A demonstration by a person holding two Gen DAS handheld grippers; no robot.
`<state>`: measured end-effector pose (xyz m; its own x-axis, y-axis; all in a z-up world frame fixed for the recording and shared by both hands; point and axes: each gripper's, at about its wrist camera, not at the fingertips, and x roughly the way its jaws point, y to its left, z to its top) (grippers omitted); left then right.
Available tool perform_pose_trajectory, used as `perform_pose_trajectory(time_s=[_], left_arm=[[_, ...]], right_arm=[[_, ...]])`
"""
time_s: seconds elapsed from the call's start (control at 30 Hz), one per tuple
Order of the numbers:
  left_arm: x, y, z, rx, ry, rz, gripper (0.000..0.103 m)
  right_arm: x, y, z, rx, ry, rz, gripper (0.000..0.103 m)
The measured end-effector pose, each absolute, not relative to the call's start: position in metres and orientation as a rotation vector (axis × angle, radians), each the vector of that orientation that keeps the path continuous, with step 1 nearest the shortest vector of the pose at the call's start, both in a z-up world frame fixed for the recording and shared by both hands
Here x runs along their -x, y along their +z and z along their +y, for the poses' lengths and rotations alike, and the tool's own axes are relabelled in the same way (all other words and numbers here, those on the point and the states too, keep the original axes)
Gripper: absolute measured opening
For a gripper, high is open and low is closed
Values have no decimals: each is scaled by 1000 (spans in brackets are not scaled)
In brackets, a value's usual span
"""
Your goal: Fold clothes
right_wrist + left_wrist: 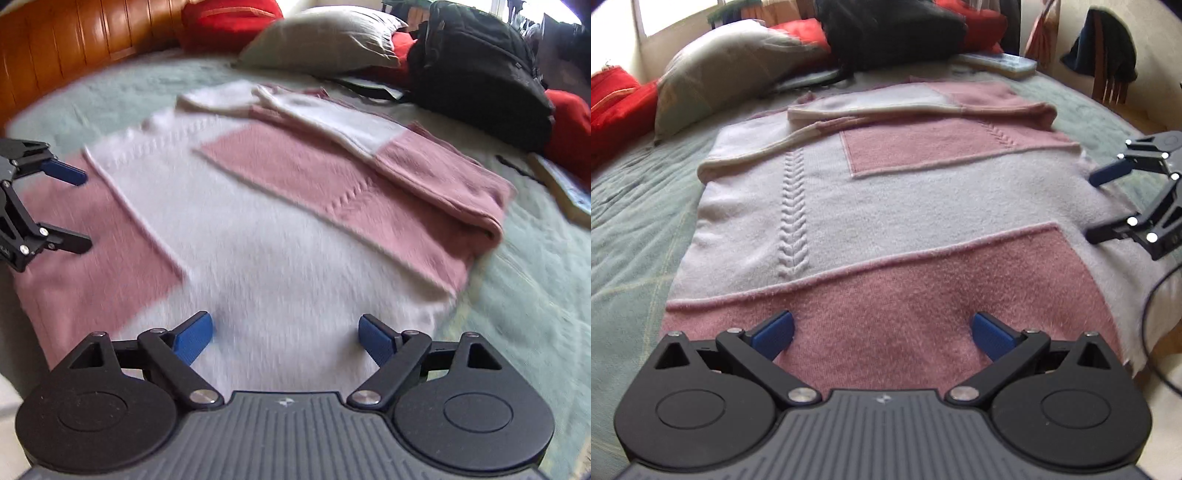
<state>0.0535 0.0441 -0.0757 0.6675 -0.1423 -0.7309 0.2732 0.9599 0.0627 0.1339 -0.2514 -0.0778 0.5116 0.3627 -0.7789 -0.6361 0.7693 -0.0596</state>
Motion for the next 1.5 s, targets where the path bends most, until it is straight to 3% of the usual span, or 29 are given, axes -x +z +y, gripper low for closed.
perform_pose_trajectory(time_s=[0.33,0.97,1.5], left_arm=[[-18,-66,46,-235,-291,778,102],[34,-77,63,-184,-235,779,102],[51,-108,-9,-881,-356,616,102]], right_arm=[[-84,-39,-273,351,514,767,95],[-68,-83,-222,385,573,808,97],[-60,-67,-227,290,658,763,98]])
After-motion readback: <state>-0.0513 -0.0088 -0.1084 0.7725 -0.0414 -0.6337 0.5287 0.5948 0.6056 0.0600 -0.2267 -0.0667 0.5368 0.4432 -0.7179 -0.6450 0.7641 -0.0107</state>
